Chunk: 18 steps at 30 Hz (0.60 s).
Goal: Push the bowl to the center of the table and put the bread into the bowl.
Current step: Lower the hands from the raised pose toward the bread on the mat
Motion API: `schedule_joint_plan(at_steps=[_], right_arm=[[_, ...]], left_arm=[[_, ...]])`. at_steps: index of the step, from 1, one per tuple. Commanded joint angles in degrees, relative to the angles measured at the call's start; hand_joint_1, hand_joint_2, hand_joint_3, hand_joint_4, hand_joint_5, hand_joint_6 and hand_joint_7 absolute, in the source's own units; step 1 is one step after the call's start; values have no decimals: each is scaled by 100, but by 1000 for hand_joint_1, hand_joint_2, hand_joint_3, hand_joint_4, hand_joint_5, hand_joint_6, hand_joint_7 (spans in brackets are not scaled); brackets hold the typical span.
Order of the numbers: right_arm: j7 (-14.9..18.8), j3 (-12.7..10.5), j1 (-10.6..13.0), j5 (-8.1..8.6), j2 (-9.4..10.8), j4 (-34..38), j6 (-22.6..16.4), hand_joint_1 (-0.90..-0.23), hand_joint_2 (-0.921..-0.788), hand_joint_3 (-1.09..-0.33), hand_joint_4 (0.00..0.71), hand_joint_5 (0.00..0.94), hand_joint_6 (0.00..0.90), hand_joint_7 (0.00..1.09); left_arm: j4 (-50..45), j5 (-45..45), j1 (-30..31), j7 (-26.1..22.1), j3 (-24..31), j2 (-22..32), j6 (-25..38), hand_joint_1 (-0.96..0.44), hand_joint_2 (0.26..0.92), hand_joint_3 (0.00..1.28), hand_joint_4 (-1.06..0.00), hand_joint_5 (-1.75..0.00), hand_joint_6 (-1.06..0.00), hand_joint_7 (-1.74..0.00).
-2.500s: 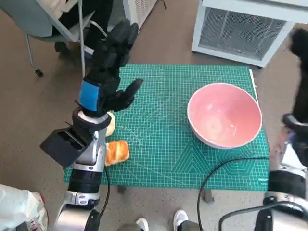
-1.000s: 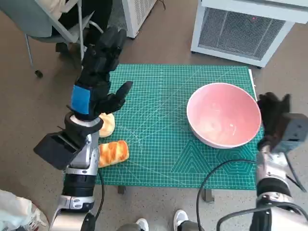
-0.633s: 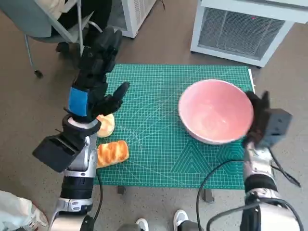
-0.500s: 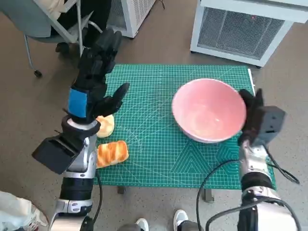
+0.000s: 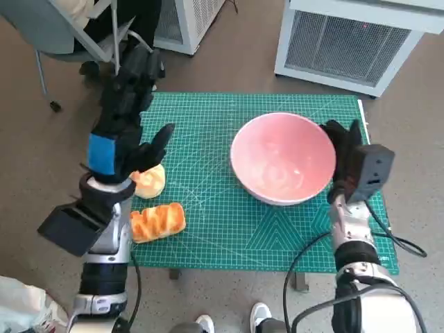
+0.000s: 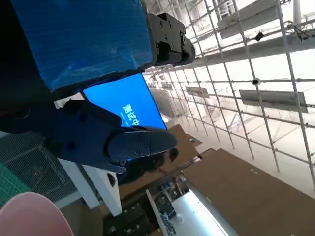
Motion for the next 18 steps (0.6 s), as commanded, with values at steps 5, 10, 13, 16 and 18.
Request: schedule_joint_plan(at_steps=[5,10,13,16,18], right_arm=[[49,-89,-196,29,323,114,373,-449,-921,-837,223,4,248,72],[6,-47,-274,-63,402,127,473,-449,-921,-837,230,7,254,71],[-20,-5,-315,-120,402,134,538,-442,-921,-838,237,9,257,70],[-32,46,-346,-170,372,133,570,-435,-921,-839,240,9,257,67],[-41,48,-364,-189,345,125,565,-435,-921,-839,240,8,257,66]], left_arm=[[-130,69,165,109,94,97,-20,-517,921,381,-222,-2,-239,-162],[-166,74,233,137,133,134,-1,-514,921,379,-222,-2,-248,-150],[-191,88,274,161,154,146,0,-511,921,378,-224,-2,-254,-144],[-248,84,341,166,166,160,6,-511,921,377,-229,-4,-267,-140],[-285,88,407,147,178,204,-13,-512,921,376,-231,-5,-274,-138]])
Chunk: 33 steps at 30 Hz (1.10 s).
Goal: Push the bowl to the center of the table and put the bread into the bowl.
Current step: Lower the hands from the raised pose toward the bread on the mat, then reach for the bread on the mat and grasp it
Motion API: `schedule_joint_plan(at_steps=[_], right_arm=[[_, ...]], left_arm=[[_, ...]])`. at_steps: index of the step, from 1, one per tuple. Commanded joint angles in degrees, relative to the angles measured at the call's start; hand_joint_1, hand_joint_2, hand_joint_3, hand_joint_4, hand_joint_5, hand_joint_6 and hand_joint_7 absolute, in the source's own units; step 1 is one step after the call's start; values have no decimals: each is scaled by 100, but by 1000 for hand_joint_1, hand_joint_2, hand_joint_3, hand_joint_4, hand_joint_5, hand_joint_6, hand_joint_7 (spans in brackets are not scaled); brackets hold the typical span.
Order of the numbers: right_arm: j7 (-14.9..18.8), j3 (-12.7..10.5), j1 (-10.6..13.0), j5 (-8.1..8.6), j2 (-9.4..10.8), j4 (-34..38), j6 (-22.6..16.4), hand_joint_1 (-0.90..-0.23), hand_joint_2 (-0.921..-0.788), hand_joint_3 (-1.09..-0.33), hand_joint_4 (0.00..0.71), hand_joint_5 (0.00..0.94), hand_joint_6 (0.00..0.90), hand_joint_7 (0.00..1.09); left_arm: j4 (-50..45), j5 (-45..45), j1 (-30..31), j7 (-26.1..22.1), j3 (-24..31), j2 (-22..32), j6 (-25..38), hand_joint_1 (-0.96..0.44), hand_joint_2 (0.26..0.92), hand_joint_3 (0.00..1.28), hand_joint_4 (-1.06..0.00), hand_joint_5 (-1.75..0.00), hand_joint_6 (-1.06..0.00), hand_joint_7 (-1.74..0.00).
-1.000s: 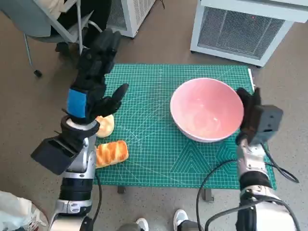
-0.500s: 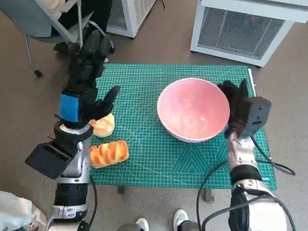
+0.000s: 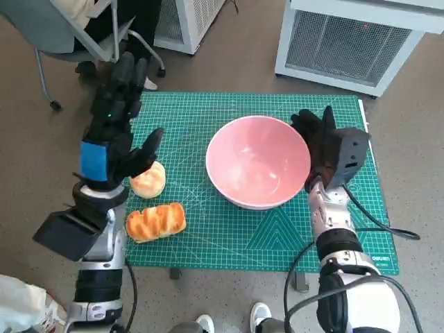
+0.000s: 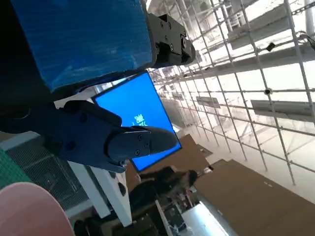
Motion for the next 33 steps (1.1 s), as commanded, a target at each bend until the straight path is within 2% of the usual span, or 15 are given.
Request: schedule_joint_plan(at_steps=[1,5,10,14,18,20,23,27,29,33], right_arm=[[-51,34,-14,-103,-17,77,130,-437,-921,-839,238,7,258,65],[-20,-27,-50,-82,-80,42,32,-457,-921,-835,232,2,259,62],[34,-20,-136,-92,-196,-59,-338,-459,-921,-836,216,0,257,58],[59,91,-223,-162,-243,-277,-1038,-463,-921,-837,208,0,255,55],[300,210,-185,-176,-298,-512,-1876,-497,-921,-823,210,3,258,56],[508,249,-157,-128,-322,-656,-2298,-513,-921,-813,216,5,261,57],[1021,253,-75,92,-299,-1009,-3000,-542,-921,-797,235,13,273,63],[1613,361,84,345,-226,-1536,-3715,-561,-921,-781,260,21,289,70],[1921,465,182,495,-189,-1852,-4004,-566,-921,-770,269,22,294,72],[2456,668,338,797,-167,-2367,-4321,-560,-921,-763,276,21,300,74]], left_arm=[[-205,67,160,-11,42,131,-25,-516,921,377,-234,-6,-277,-135],[-311,156,342,-71,66,305,-71,-520,921,379,-239,-7,-283,-126],[-688,437,738,-228,149,796,113,-513,921,364,-250,-9,-290,-114],[-1314,899,1210,-398,292,1398,654,-531,921,392,-247,-5,-266,-77],[-1883,1187,1595,-551,366,1788,1214,-554,921,399,-251,-6,-258,-64],[-2083,1322,1770,-623,398,1958,1389,-565,921,399,-254,-6,-258,-61],[-2397,1502,2025,-785,416,2218,1689,-578,921,392,-258,-7,-260,-58],[-2712,1695,2255,-963,381,2448,2017,-585,921,362,-260,-6,-266,-55],[-2798,1803,2337,-1042,349,2549,2127,-588,921,342,-261,-5,-275,-55],[-2906,2025,2433,-1183,267,2714,2301,-594,921,325,-261,-4,-285,-55]])
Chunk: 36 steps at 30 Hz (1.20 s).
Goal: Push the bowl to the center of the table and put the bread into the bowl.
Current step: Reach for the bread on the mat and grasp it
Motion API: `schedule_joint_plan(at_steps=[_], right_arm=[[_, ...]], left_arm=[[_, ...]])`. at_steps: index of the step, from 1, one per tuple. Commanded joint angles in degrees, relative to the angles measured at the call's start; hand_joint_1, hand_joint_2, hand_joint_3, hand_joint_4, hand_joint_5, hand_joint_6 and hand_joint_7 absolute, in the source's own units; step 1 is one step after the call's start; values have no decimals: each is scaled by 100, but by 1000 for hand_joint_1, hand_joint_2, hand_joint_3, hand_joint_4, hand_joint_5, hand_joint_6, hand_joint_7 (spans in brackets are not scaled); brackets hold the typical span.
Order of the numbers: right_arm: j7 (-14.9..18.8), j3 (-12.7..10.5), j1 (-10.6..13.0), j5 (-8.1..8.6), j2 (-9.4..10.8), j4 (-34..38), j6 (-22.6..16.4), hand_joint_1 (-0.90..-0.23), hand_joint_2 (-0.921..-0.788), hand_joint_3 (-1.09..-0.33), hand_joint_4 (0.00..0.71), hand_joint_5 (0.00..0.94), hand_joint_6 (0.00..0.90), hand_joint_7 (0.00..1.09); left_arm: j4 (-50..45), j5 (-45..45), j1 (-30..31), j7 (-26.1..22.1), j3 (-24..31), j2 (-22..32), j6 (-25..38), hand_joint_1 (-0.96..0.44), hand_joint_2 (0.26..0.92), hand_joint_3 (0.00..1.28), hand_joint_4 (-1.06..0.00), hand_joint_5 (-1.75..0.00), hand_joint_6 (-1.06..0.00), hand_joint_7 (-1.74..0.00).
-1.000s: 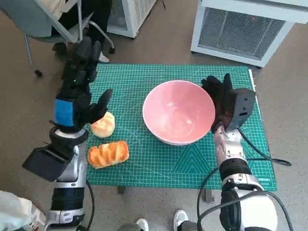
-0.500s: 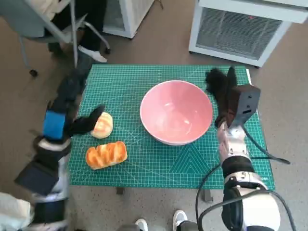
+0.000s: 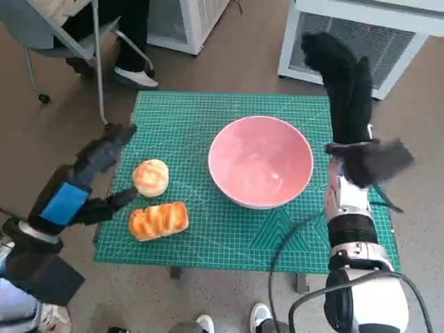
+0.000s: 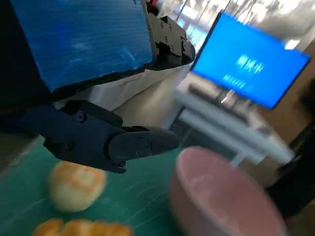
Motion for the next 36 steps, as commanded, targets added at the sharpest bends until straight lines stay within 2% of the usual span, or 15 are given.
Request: schedule_joint_plan(at_steps=[1,5,9,19,36], right_arm=[[639,248,371,372,44,-533,-330,-560,-921,-763,277,20,301,75],[958,398,482,603,32,-882,-390,-559,-921,-764,278,18,305,78],[1068,495,609,701,18,-1145,-362,-552,-921,-765,275,13,308,84],[917,589,824,616,23,-1494,-163,-550,-921,-765,267,6,295,89],[856,562,876,551,-42,-1439,-143,-554,-921,-763,272,6,286,103]], left_arm=[[-221,295,127,-201,-135,259,215,-595,921,322,-260,-3,-287,-54],[-277,471,167,-324,-234,360,383,-595,921,309,-260,-2,-292,-50],[-298,591,161,-453,-359,426,583,-582,921,280,-259,-1,-299,-44],[-354,925,82,-572,-699,425,1118,-547,921,202,-264,-2,-324,-36],[-450,1548,-73,-656,-1308,352,1971,-468,921,87,-330,-18,-365,-29]])
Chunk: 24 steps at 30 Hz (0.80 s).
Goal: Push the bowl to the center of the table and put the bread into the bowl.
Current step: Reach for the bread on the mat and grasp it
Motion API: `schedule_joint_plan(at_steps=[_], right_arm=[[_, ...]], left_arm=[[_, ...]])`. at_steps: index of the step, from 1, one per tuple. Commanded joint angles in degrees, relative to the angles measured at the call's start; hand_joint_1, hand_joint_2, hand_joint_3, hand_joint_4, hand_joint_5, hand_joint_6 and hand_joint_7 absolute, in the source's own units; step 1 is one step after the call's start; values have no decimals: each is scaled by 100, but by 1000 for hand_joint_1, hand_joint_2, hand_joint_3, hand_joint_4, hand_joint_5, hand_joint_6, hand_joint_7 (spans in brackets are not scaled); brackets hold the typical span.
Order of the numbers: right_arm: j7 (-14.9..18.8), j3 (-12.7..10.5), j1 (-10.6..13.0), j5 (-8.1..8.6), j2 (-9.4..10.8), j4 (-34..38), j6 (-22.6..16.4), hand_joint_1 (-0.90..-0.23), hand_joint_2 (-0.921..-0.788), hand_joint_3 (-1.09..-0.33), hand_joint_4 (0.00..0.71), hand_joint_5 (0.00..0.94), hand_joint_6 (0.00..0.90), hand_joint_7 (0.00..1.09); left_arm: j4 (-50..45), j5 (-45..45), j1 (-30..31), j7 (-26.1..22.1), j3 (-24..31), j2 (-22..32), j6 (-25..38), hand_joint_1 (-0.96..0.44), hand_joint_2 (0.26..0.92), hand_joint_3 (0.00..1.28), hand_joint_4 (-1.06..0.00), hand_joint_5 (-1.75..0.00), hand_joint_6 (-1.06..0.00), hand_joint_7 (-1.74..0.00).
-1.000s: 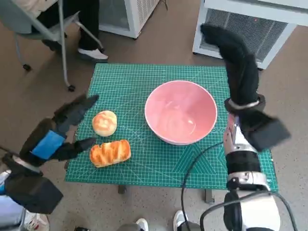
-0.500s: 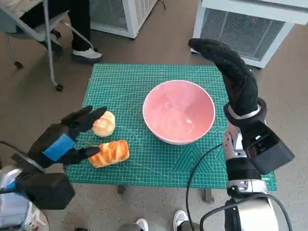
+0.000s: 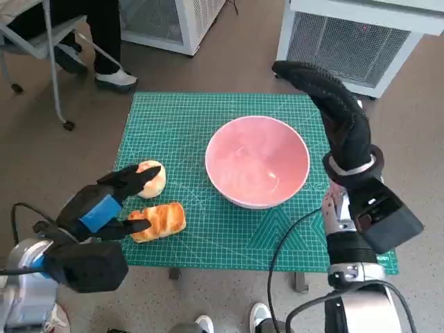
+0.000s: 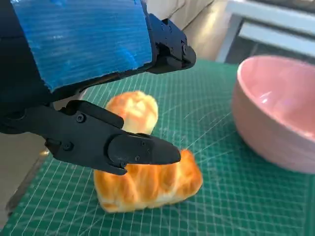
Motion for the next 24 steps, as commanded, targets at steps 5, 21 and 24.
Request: schedule_joint_plan(at_steps=[5,21,24], right_arm=[[-43,2,167,-26,-47,28,54,-551,-921,-763,273,5,281,106],[-83,-6,179,-34,-46,118,47,-553,-921,-764,274,4,274,120],[-96,-3,183,-38,-39,111,54,-553,-921,-765,274,3,272,122]], left_arm=[[-134,230,-102,-124,-237,8,317,-462,921,74,-337,-16,-376,-29],[-37,508,-106,-262,-656,30,449,-467,921,81,-343,-10,-379,-23],[12,558,-116,-278,-751,23,464,-474,921,86,-350,-12,-382,-23]])
